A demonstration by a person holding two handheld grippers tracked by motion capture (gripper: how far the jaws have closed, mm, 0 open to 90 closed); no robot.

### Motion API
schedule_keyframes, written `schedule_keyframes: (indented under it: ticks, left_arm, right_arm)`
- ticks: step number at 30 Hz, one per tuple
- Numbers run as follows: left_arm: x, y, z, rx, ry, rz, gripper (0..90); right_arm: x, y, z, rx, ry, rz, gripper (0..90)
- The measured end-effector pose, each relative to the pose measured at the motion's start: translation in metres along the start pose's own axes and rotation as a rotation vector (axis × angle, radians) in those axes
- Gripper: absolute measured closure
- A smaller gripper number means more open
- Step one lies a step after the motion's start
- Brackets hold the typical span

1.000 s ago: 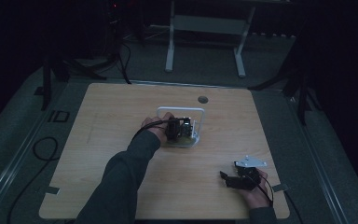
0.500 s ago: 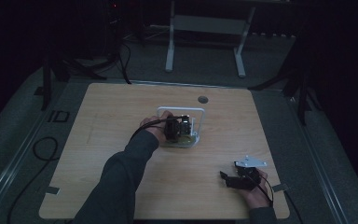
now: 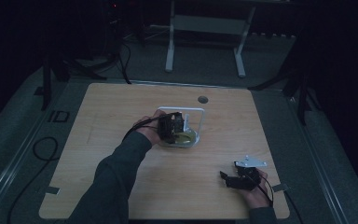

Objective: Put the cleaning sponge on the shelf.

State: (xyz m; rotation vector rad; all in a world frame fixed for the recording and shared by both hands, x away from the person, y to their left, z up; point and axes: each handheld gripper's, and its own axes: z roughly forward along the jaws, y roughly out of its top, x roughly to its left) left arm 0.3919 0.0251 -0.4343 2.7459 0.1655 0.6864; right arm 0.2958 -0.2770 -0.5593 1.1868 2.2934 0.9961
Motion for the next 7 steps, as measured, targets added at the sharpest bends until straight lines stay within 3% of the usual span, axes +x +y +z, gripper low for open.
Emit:
schedule_keyframes:
  ticks: [7]
  left_arm:
    - [0.001,-0.012,-0.016,-0.058,-0.002,-0.062,53.4]
  right_arm:
    - [0.0,0.0,0.0,0.0,0.0,0.0,22.2]
